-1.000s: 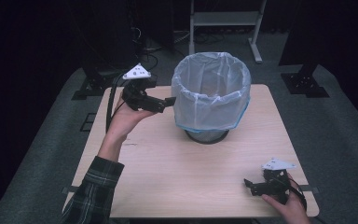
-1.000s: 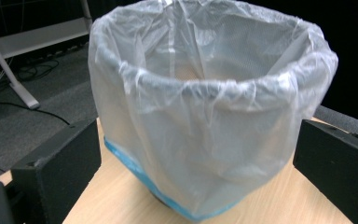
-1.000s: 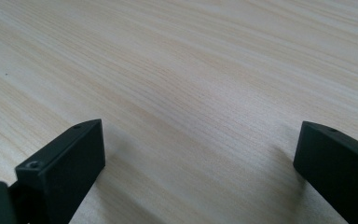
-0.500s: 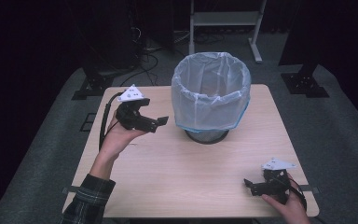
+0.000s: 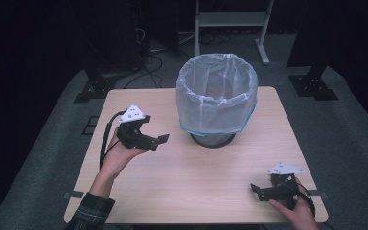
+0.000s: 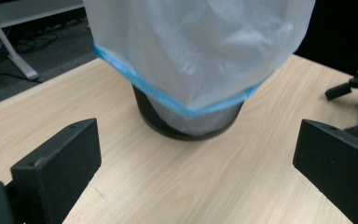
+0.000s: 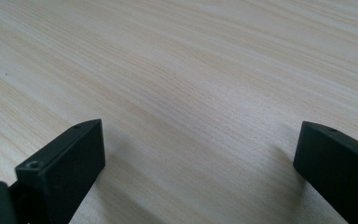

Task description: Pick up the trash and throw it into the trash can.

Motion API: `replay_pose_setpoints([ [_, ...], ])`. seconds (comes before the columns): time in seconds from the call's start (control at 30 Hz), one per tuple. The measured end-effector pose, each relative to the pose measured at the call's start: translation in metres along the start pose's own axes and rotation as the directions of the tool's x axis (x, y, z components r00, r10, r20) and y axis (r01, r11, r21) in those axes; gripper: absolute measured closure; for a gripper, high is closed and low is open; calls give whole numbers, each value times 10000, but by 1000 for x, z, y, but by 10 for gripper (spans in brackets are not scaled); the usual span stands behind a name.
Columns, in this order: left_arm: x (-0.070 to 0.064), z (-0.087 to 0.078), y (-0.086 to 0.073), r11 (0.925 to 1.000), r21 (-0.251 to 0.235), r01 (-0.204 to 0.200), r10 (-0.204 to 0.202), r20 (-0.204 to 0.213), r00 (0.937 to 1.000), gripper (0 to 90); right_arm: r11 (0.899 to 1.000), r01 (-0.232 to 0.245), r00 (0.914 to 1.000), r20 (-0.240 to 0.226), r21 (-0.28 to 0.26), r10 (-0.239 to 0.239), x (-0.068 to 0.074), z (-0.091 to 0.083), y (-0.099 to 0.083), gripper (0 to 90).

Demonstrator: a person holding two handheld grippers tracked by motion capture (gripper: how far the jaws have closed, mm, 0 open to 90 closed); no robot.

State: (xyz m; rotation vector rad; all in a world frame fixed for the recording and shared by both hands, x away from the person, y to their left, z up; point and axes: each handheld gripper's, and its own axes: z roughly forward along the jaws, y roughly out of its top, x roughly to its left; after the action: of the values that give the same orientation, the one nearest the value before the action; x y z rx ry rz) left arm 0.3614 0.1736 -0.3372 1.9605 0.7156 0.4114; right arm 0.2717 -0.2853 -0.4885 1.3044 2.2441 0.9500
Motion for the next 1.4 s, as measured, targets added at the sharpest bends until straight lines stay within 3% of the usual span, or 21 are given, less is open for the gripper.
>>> replay_pose_setpoints([
  [0.3, 1, -5, -35, 9995, -142, 284, -288, -309, 9991, 0, 10000, 7, 10000, 2, -1, -7, 0, 0, 0, 4],
  [0.83, -2, -12, -90, 9986, 189, 504, -487, -824, 9954, 0, 10000, 8, 10000, 0, 1, -8, 0, 0, 0, 4],
  [1.23, -7, -16, -135, 9906, 1130, 766, -629, -1206, 9907, 0, 10000, 12, 10000, 12, -4, -12, 0, 0, 0, 4],
  [1.4, -9, -18, -147, 9864, 1428, 812, -633, -1260, 9900, 0, 10000, 11, 10000, 11, -3, -11, 0, 0, 0, 5],
])
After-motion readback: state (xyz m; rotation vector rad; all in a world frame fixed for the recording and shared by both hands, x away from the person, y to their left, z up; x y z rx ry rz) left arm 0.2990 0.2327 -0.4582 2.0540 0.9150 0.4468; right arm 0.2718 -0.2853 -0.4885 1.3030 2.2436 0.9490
